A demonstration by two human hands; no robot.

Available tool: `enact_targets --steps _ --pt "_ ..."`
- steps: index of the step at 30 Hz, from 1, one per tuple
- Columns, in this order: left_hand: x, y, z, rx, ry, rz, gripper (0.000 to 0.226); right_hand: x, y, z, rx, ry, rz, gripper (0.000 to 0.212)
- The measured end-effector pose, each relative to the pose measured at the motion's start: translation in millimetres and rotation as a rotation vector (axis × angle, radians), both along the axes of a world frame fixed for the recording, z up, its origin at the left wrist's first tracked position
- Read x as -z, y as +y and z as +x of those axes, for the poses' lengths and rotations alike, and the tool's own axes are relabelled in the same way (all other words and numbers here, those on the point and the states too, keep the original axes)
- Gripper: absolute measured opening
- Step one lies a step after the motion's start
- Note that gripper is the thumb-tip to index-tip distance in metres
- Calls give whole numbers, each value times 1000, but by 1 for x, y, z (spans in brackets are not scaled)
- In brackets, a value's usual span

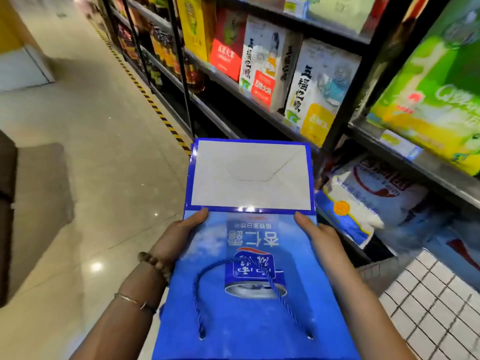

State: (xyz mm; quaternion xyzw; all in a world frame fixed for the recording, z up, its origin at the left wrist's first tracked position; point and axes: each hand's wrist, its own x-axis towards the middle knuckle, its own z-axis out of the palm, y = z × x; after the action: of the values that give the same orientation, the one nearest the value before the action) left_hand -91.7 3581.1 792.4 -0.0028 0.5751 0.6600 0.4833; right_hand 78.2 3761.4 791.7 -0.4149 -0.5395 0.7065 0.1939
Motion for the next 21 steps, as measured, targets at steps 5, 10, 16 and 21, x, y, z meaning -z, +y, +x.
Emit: enact_targets --steps 5,10,16,21 --pt "12 1 -86 -90 26 -67 38 14 16 -102 -60 -54 32 9" --pt "23 16 -194 -146 58 -77 44 33 44 -220 -122 -128 -33 24" --pt "18 50 -335 -199 104 -123 30 40 76 -365 -160 -132 -101 41" --pt "22 71 -444 -219 37 -151 31 44 98 -476 -156 -125 -121 35"
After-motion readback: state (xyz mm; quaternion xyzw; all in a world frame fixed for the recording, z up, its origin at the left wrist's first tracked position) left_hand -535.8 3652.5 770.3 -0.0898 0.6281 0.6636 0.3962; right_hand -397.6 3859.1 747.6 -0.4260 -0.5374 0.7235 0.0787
